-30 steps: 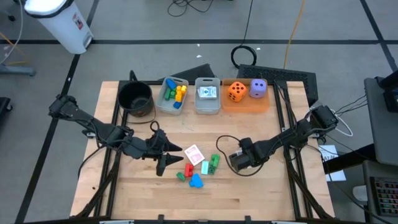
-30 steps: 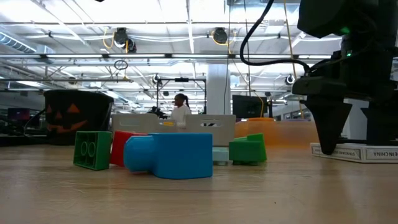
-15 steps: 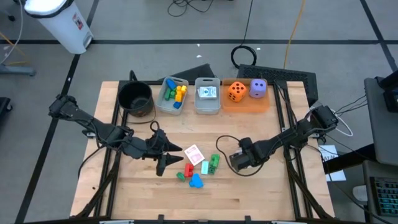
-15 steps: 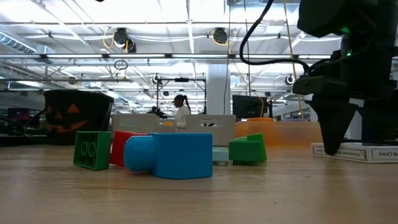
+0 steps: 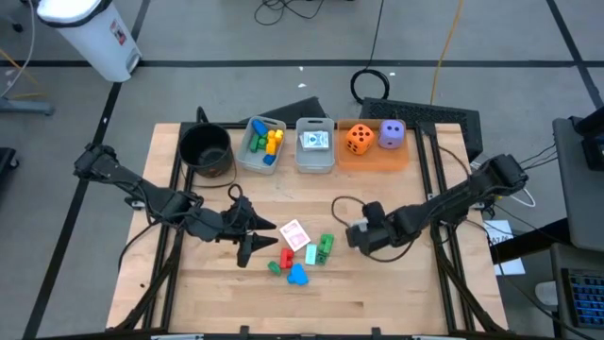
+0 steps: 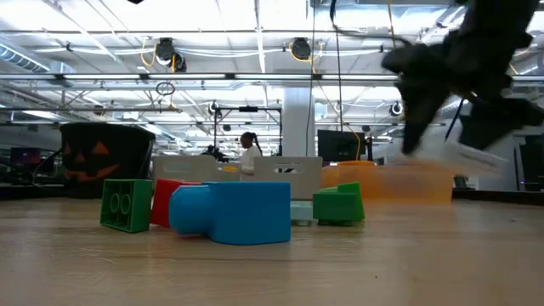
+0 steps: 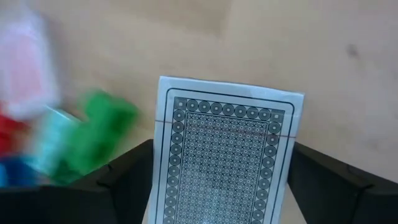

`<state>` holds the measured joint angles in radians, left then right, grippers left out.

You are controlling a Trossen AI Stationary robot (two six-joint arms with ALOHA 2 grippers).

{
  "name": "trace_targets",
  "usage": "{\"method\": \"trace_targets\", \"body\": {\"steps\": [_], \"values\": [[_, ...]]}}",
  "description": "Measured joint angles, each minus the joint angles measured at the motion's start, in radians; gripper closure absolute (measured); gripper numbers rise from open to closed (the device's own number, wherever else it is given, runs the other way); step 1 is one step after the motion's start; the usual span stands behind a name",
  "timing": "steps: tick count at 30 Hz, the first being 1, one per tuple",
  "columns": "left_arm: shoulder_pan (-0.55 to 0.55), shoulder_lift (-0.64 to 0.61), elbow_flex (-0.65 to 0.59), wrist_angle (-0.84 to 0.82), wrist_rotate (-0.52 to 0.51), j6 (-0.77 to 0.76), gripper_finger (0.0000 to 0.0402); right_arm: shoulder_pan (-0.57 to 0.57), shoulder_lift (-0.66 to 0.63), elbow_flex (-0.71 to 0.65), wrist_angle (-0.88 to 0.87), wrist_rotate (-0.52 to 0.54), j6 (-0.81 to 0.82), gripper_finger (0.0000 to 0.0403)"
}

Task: Pick & Place Toys
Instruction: Put the black deck of cards into the right gray bin

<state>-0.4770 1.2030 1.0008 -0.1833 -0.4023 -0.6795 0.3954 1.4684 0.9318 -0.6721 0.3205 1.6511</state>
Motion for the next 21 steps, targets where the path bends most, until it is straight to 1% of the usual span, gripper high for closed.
{"method": "trace_targets", "body": {"steps": [3, 6, 8, 10, 12, 14, 16, 18, 21], "values": [[0.000, 0.000, 0.000, 0.000, 0.000, 0.002, 0.0186, -0.010, -0.068, 0.000, 0.065, 0.099, 0.003, 0.0098], [0.006, 0.000, 0.000, 0.002, -0.001, 0.013, 0.0186, -0.030, -0.140, 0.000, 0.168, 0.209, -0.015, 0.0099], [0.011, 0.001, 0.000, 0.008, -0.005, 0.028, 0.0186, -0.047, -0.179, 0.000, 0.249, 0.271, -0.054, 0.0099], [0.016, 0.005, 0.000, 0.012, -0.020, 0.059, 0.0186, -0.068, -0.210, 0.000, 0.373, 0.315, -0.118, 0.0098], [0.024, 0.023, 0.002, 0.027, -0.044, 0.106, 0.0186, -0.091, -0.226, 0.000, 0.512, 0.338, -0.204, 0.0098], [0.026, 0.040, 0.001, 0.030, -0.069, 0.161, 0.0186, -0.115, -0.229, 0.000, 0.662, 0.335, -0.293, 0.0098], [0.036, 0.065, 0.002, 0.074, -0.096, 0.213, 0.0186, -0.137, -0.224, 0.000, 0.799, 0.334, -0.361, 0.0098], [0.045, 0.092, 0.002, 0.114, -0.111, 0.269, 0.0186, -0.160, -0.208, 0.000, 0.924, 0.333, -0.404, 0.0098], [0.064, 0.130, 0.001, 0.194, -0.149, 0.338, 0.0186, -0.186, -0.179, 0.000, 1.057, 0.332, -0.441, 0.0098]]}}
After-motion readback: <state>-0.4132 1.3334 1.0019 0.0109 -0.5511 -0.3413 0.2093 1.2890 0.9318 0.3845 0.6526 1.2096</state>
